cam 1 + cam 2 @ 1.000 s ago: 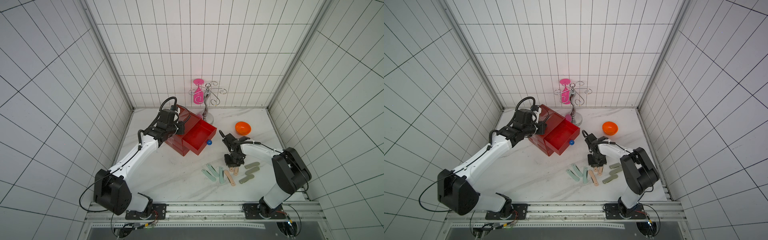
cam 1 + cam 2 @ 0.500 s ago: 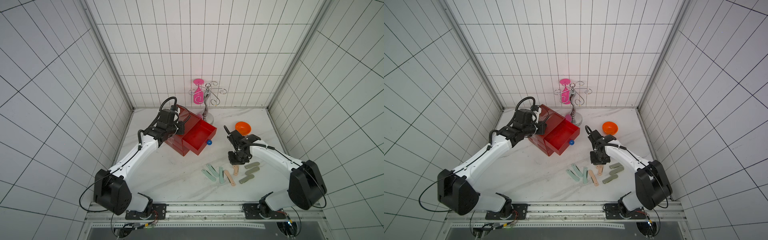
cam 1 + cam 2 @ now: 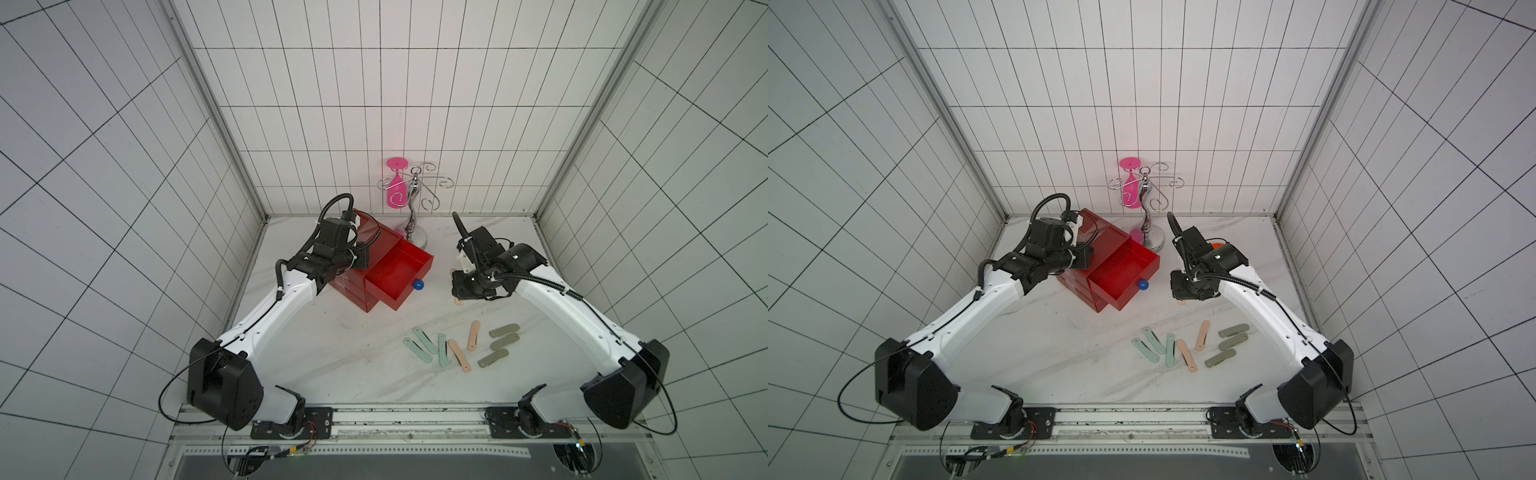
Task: Place the fruit knives into the drawer by color
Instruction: Place the fruit knife in the drawer.
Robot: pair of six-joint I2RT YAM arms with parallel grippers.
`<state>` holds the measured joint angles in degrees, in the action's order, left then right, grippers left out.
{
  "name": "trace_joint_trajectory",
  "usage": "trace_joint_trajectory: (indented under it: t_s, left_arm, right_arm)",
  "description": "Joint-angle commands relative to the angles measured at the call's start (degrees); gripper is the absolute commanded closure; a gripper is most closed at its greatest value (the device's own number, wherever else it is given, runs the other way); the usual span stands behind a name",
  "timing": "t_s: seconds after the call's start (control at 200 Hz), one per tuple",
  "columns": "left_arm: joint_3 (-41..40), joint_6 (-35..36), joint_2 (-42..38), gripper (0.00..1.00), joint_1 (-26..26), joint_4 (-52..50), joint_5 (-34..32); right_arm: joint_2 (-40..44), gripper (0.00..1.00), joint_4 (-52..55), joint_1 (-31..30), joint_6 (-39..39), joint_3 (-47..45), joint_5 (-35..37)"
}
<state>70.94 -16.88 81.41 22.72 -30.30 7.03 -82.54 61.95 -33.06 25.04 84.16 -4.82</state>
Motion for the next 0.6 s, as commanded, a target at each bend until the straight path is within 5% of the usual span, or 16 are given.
trace_joint_trajectory:
  t_s: [0.0,0.595]
  left_arm:
    - [-1.3,0.5,2.3,1.00,0.1,-8.6,-0.6]
    - [-1.2,0.4,1.9,1.00,0.0,-8.6,0.0]
  right_arm:
    - [-2.4,0.78,3.0,-1.9,0.3,10.5,-1.2]
    - [-17.8,0.79,1.6,-9.6,2.4,33.1,-2.3]
